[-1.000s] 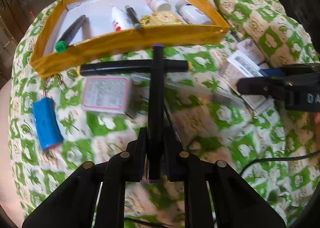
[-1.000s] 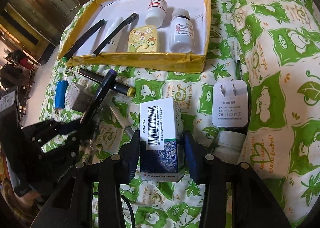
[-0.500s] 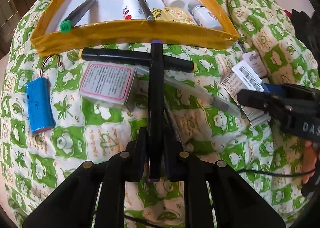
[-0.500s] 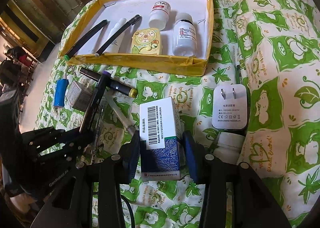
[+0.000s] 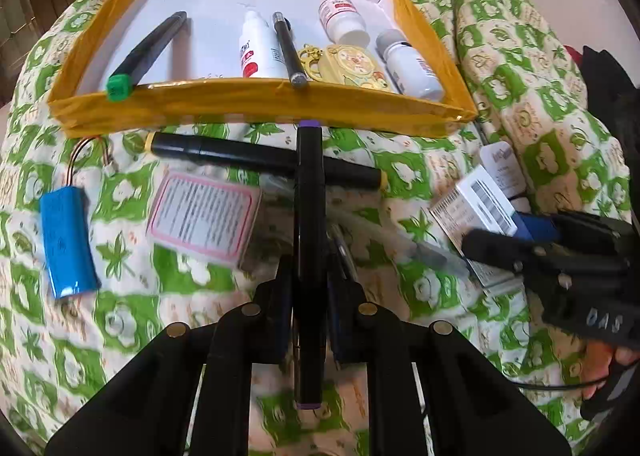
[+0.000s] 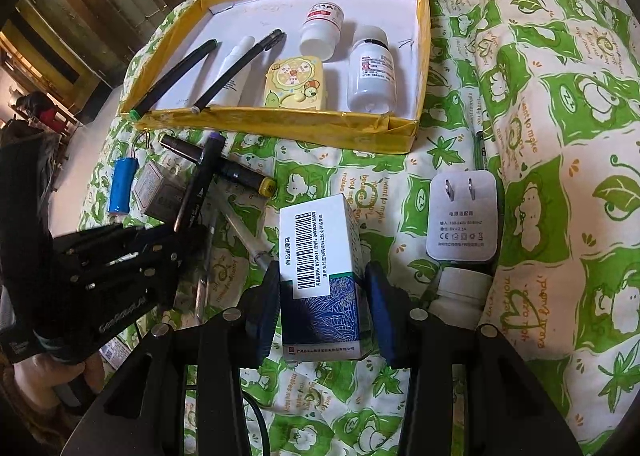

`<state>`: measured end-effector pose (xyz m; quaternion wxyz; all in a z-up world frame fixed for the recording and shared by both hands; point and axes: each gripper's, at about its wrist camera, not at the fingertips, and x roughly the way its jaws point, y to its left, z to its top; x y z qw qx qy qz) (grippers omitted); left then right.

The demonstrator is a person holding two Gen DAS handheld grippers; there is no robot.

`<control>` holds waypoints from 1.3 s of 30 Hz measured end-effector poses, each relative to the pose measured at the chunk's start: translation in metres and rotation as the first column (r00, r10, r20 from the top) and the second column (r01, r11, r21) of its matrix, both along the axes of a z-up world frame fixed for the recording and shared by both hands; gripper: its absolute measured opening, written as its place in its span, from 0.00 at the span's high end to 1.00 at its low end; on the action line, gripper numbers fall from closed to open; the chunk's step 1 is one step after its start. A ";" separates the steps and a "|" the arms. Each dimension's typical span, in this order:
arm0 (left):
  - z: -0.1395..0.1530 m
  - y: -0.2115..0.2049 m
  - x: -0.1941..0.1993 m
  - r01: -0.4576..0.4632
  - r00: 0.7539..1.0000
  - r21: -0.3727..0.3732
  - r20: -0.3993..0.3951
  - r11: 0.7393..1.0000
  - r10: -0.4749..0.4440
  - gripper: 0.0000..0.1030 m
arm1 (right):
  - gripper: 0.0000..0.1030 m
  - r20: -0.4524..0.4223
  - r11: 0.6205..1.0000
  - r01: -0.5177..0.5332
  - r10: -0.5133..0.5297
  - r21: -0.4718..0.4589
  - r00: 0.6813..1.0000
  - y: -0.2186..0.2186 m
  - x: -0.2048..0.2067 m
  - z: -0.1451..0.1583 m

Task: Organize rigid objects
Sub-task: 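Lift the marker with the left tool while the right tool lifts the medicine box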

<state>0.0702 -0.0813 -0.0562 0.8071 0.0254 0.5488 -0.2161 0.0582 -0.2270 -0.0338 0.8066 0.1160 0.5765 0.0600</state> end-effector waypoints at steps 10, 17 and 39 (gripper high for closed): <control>0.022 0.028 -0.042 -0.067 0.998 -0.151 -0.005 0.986 0.067 0.88 | 0.65 0.038 0.999 -0.013 0.011 0.049 0.999 0.005 -0.006 0.012; 0.037 0.035 -0.052 -0.085 0.996 -0.189 0.009 0.978 0.088 0.88 | 0.65 0.066 0.997 -0.039 0.035 0.065 0.997 0.014 -0.008 0.016; 0.062 0.024 -0.025 -0.104 0.990 -0.218 0.070 0.970 0.121 0.88 | 0.65 0.152 0.996 0.010 -0.023 0.085 0.988 0.007 -0.011 0.038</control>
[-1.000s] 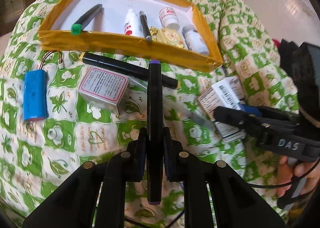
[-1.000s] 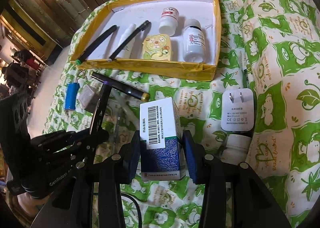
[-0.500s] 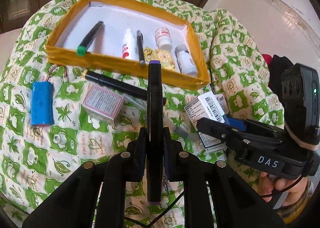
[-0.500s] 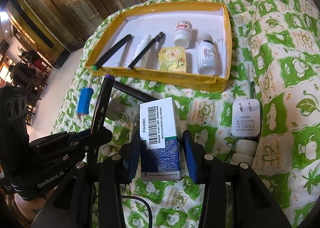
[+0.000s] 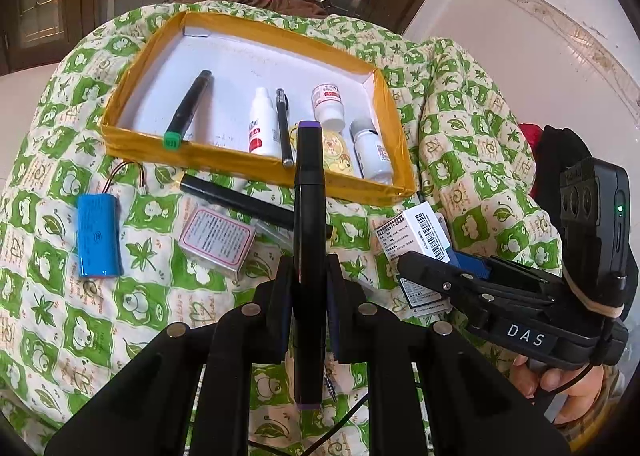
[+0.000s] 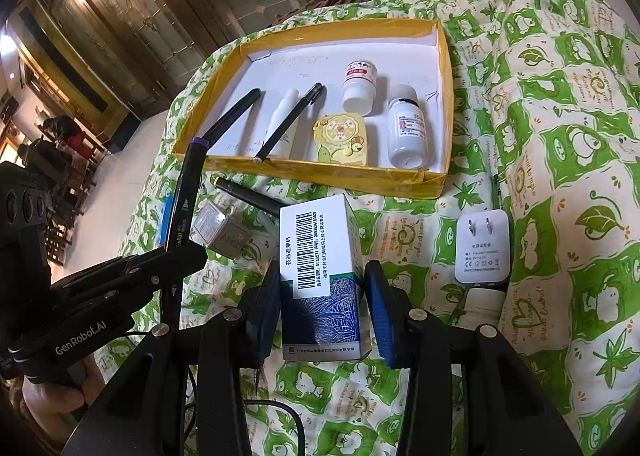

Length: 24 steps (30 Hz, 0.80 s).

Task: Organize rigid objects
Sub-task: 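Lift the marker with the left tool while the right tool lifts the medicine box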

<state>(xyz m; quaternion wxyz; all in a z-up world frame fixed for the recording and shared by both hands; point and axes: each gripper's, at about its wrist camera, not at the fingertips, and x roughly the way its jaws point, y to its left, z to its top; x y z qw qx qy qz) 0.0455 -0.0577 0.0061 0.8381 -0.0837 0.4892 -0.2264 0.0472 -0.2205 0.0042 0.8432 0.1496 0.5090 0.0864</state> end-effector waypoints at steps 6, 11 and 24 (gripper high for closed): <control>0.003 -0.002 0.003 0.003 1.000 -0.001 0.010 1.000 -0.003 0.88 | 0.65 0.009 1.000 0.013 -0.013 0.006 1.000 -0.002 0.002 0.004; 0.004 -0.003 0.005 0.004 1.000 -0.005 0.016 1.000 -0.004 0.88 | 0.65 0.027 0.999 0.027 -0.027 0.019 0.999 -0.003 0.005 0.011; 0.006 -0.003 0.008 0.003 1.000 -0.007 0.023 1.000 -0.003 0.88 | 0.65 0.069 0.999 0.042 -0.044 0.025 0.997 0.000 0.011 0.024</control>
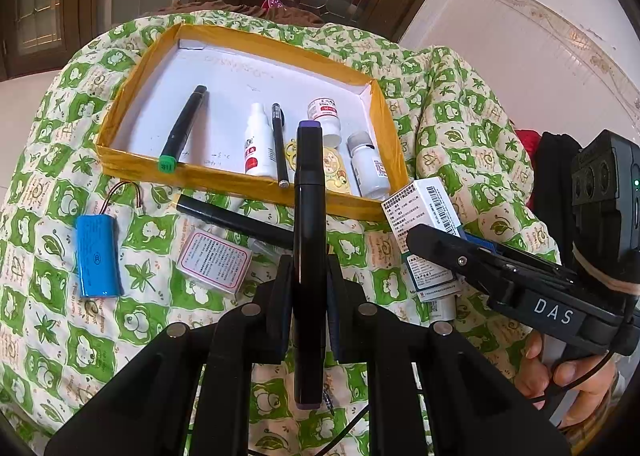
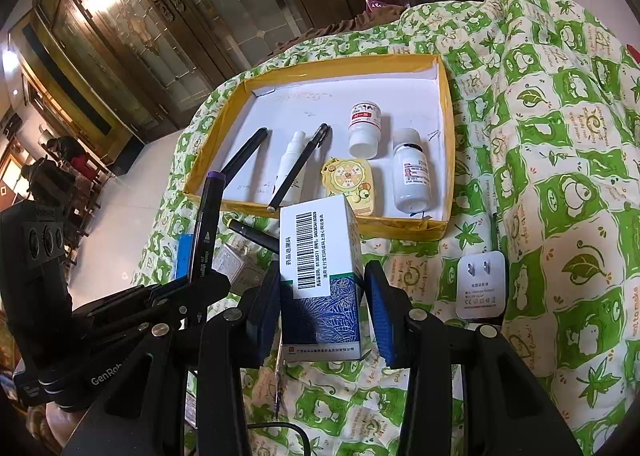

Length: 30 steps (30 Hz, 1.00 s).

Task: Organize rigid objects
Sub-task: 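Lift the marker with the left tool while the right tool lifts the medicine box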

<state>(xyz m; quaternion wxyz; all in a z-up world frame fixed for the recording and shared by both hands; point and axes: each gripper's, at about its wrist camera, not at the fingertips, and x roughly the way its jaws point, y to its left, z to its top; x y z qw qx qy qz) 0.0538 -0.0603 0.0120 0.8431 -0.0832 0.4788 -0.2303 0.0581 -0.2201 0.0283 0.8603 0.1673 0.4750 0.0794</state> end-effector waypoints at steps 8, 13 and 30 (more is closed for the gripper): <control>0.003 0.002 0.004 -0.002 1.000 0.001 0.004 1.000 0.002 0.88 | 0.65 0.006 1.000 0.012 -0.012 0.001 1.000 -0.003 0.003 0.001; 0.006 0.003 0.007 -0.002 1.000 0.007 0.011 1.000 0.002 0.88 | 0.65 0.008 1.000 0.012 -0.012 0.000 1.000 -0.003 0.004 0.002; 0.013 0.005 0.026 0.001 1.000 0.027 0.031 1.000 -0.002 0.88 | 0.65 0.030 0.999 0.035 -0.036 0.030 0.999 -0.004 0.024 0.011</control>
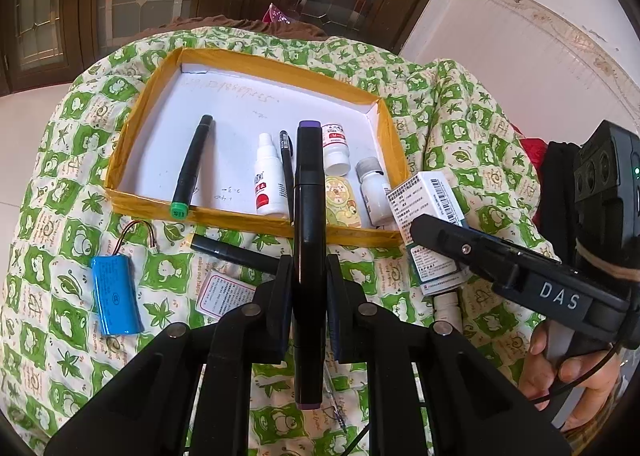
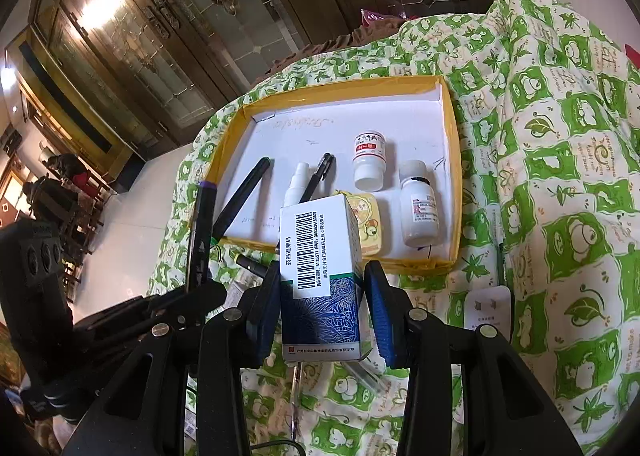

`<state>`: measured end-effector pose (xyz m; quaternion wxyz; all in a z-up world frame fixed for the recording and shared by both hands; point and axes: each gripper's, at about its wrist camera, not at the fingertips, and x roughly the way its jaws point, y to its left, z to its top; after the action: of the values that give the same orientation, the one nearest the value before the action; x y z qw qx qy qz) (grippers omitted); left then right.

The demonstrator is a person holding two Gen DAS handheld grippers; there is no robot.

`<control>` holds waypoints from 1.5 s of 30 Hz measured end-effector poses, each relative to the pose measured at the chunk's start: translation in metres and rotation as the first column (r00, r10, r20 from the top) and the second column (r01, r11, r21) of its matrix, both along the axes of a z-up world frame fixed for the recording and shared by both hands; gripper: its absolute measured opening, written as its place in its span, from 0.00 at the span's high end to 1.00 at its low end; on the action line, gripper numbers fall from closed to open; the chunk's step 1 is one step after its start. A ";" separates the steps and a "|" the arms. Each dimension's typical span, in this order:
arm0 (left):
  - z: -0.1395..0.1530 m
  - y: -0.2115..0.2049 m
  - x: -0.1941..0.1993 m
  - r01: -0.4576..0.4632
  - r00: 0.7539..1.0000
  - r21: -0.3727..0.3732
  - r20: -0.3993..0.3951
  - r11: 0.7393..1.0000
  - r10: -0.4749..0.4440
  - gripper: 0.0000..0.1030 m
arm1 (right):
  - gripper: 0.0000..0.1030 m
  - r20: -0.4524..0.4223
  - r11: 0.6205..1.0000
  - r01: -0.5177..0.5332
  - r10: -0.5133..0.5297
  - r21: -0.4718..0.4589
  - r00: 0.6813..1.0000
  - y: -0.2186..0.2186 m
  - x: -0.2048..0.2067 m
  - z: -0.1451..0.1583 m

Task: Organize rigid objects
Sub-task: 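Lift the marker with the left tool while the right tool lifts the medicine box, then lower the purple-capped marker into the tray with the left tool while the right tool lowers the barcode box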

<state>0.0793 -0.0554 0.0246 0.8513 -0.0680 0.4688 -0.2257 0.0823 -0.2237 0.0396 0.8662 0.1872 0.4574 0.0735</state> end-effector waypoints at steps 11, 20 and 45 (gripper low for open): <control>-0.004 0.002 0.011 0.002 1.000 0.005 -0.004 1.000 -0.002 0.88 | 0.65 -0.018 1.000 0.022 -0.021 0.016 1.000 -0.008 0.011 -0.007; 0.000 0.011 0.035 -0.026 1.000 0.006 0.002 1.000 0.026 0.88 | 0.65 -0.023 0.995 0.044 -0.042 0.094 0.999 -0.033 0.036 -0.002; -0.045 -0.003 0.136 -0.052 0.996 0.061 -0.073 0.997 0.057 0.88 | 0.65 -0.026 0.990 0.027 -0.023 0.141 0.999 -0.025 0.133 -0.013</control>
<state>0.2153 -0.0580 -0.0203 0.8408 -0.0639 0.5045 -0.1859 0.2153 -0.2491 0.0267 0.8461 0.2545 0.4591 0.0925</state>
